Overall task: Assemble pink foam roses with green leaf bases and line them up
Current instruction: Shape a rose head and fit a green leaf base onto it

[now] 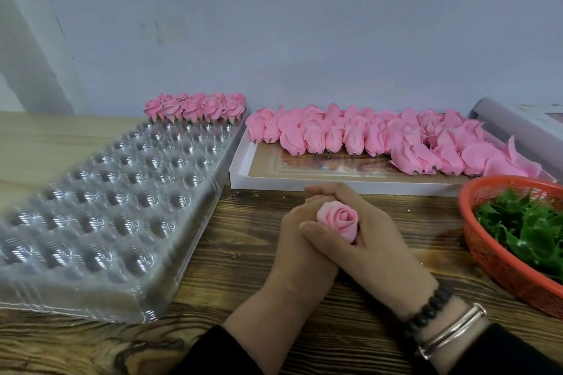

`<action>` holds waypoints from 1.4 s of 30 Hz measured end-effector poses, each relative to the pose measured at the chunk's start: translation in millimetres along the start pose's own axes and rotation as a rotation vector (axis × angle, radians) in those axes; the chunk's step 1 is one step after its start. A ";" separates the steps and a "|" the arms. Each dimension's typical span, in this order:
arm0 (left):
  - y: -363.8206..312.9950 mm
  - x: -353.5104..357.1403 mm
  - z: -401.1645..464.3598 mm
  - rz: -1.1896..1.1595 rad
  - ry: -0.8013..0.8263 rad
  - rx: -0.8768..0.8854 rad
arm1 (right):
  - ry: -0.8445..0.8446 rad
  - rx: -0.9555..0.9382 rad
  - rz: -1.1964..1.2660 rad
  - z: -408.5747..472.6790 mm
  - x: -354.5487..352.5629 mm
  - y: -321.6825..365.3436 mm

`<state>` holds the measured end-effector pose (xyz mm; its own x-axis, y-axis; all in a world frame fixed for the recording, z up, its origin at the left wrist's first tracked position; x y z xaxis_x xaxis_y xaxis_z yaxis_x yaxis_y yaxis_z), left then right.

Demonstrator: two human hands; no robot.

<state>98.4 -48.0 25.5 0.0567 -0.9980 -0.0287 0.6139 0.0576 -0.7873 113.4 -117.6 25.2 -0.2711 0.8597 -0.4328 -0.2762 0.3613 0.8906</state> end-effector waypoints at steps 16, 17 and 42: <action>3.0 14.2 -5.2 0.223 0.162 -0.152 | -0.156 -0.146 -0.048 -5.8 -7.2 14.2; 5.4 12.9 -7.4 0.226 0.183 -0.187 | -0.094 -0.144 -0.074 -4.0 -5.7 13.7; -5.1 10.7 -3.2 0.340 0.069 -0.090 | -0.184 -0.073 0.015 -6.3 -7.5 10.3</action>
<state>93.4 -59.1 27.3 0.1906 -0.9218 -0.3375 0.4972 0.3871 -0.7765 106.8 -122.6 36.8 -0.1046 0.9185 -0.3812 -0.3414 0.3269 0.8813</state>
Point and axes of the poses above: each hand's wrist, its own z-axis towards the middle knuckle, its own x-axis out of the palm, y = z × x, the point moved 7 cm from there along z, towards the middle knuckle, and after that the axes turned 13 degrees about x, right-handed, at the moved point
